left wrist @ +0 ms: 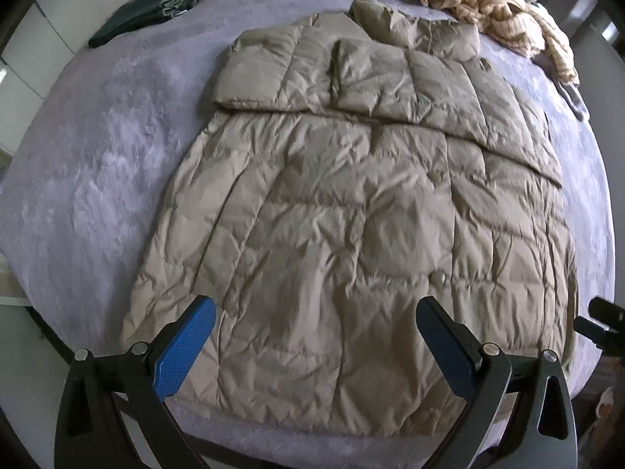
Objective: Fold large clothes
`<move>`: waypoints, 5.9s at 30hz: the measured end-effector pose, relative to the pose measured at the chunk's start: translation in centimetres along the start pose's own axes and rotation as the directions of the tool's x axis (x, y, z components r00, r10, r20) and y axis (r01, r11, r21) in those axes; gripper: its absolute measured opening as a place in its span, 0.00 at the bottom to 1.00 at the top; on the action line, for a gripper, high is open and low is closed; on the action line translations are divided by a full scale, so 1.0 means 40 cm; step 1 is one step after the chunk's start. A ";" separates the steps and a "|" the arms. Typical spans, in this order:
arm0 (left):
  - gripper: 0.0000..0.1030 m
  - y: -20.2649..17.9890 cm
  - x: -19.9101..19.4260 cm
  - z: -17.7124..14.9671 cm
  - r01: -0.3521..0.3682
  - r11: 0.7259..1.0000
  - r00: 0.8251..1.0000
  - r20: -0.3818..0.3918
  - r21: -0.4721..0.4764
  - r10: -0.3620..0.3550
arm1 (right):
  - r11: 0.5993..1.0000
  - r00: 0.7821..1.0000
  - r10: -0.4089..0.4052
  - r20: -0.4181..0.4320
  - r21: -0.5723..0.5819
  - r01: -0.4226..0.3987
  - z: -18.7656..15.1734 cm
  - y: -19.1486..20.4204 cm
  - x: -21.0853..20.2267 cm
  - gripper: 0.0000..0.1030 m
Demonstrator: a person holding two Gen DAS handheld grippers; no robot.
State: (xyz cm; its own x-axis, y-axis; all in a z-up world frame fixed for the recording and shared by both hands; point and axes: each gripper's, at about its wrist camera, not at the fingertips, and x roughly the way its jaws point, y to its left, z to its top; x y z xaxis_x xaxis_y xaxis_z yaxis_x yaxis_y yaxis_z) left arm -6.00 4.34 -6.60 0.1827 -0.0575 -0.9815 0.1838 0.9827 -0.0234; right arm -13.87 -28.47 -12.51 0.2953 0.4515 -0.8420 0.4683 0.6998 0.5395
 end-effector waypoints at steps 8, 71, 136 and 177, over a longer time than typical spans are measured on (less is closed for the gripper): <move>1.00 0.074 0.026 -0.070 0.038 0.998 0.999 -0.024 0.053 -0.036 | 0.984 0.999 0.020 0.036 0.174 -0.026 -0.101 -0.040 0.023 1.00; 1.00 0.273 0.185 -0.194 0.237 0.963 0.969 -0.042 -0.125 -0.244 | 0.750 0.916 0.259 0.308 0.534 -0.391 -0.288 -0.169 0.100 0.33; 0.64 0.427 0.168 -0.271 0.566 0.731 0.801 0.045 -0.381 -0.597 | 0.762 0.922 0.236 0.307 0.530 -0.371 -0.316 -0.196 0.091 0.64; 0.13 0.144 0.226 0.733 0.153 0.985 0.948 0.294 -0.085 -0.122 | 0.988 0.953 -0.055 0.297 -0.124 0.096 0.727 0.242 0.077 0.07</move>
State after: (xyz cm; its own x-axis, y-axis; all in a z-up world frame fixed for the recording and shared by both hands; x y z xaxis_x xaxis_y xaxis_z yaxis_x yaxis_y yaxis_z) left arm 25.04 4.31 -10.03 0.4347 -0.2257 -0.8718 0.1269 0.9738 -0.1889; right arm 15.76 -36.41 -10.01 0.5032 0.2269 -0.8339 0.3873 0.8034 0.4523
